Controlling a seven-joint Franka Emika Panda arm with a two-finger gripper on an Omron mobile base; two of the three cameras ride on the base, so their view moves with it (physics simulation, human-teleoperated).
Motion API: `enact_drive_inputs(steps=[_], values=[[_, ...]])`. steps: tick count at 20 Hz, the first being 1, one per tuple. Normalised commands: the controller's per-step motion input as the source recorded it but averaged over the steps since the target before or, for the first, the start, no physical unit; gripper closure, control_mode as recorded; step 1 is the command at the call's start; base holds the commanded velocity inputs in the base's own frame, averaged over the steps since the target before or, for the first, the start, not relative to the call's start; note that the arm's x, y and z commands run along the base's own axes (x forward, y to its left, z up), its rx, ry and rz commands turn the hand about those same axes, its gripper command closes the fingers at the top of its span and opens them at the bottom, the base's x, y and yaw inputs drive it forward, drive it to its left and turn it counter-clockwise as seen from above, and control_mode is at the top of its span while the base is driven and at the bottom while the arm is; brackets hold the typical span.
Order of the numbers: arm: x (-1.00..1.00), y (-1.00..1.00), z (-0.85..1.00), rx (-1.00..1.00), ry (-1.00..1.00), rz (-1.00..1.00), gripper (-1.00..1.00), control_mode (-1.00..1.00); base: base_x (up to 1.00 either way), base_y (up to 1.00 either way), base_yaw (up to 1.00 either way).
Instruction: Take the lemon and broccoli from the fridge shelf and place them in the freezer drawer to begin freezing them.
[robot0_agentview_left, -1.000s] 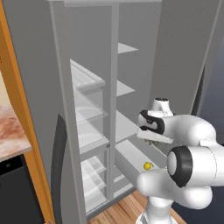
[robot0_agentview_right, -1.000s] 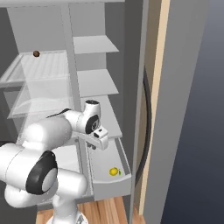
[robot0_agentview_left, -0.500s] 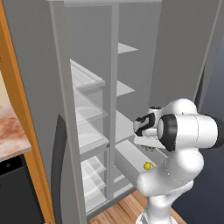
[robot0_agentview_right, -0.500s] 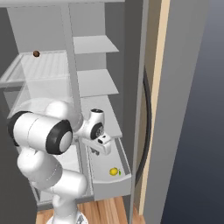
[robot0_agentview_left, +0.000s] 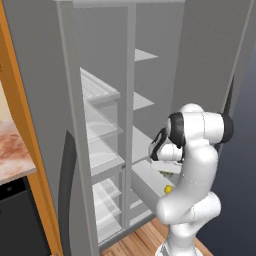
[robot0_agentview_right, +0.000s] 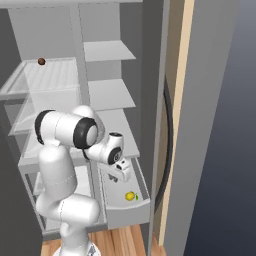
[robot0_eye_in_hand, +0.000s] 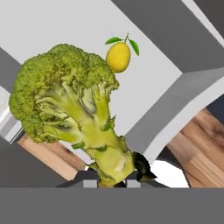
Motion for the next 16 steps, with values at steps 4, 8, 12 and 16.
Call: enact_drive_inputs(steps=[4, 8, 12, 16], values=[[0.33, -0.11, -0.51, 0.00, 0.02, 0.00, 1.00, -1.00, 0.00, 0.00, 0.00], [0.41, -0.10, -0.53, 0.00, 0.00, 0.00, 1.00, -1.00, 0.00, 0.00, 0.00], [0.43, -0.08, -0.51, 0.00, 0.00, 0.00, 1.00, -1.00, 0.00, 0.00, 0.00], [0.34, -0.08, -0.55, 0.00, 0.00, 0.00, 1.00, -1.00, 0.00, 0.00, 0.00]])
